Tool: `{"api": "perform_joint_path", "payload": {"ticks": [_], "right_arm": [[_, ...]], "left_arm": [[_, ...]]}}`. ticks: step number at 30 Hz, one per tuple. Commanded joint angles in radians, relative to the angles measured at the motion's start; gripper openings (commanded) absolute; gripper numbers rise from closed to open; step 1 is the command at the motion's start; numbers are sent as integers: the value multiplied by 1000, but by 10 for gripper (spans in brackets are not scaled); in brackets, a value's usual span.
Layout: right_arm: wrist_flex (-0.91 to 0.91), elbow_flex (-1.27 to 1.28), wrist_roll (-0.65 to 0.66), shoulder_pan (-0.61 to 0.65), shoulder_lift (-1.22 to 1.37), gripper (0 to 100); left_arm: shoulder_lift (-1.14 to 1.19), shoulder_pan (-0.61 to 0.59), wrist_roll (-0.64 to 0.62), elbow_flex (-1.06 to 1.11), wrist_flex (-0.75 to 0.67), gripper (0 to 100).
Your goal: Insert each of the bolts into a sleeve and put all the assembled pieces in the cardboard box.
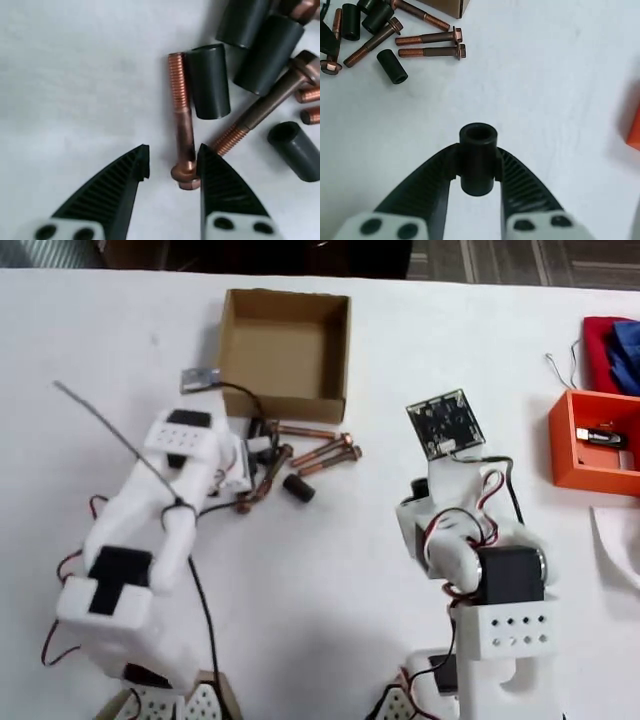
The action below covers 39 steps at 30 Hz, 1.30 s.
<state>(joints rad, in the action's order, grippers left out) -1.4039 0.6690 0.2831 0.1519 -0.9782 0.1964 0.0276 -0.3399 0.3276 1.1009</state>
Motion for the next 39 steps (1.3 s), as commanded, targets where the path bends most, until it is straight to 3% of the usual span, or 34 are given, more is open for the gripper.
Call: {"api": "perform_joint_path", "payload": {"ticks": [1, 11, 16, 26, 30, 34, 37, 39], "right_arm": [[16, -6, 3, -15, -18, 20], [16, -6, 3, -15, -18, 20], [18, -6, 3, -15, -16, 20], [18, -6, 3, -15, -13, 20], [19, -6, 5, -15, -12, 20], [21, -6, 5, -8, -10, 20], [22, -6, 5, -8, -12, 20], [22, -6, 5, -8, -16, 20]], "left_arm": [[28, 38, -6, -67, -8, 177], [155, 34, -6, -137, -8, 168], [158, 34, -5, -137, -8, 15], [155, -52, -2, -145, 140, 26], [155, -115, 5, -254, 290, 26], [157, -138, 226, -473, 526, 26], [157, -135, 514, -616, 678, 26], [155, -143, 729, -642, 683, 26]]}}
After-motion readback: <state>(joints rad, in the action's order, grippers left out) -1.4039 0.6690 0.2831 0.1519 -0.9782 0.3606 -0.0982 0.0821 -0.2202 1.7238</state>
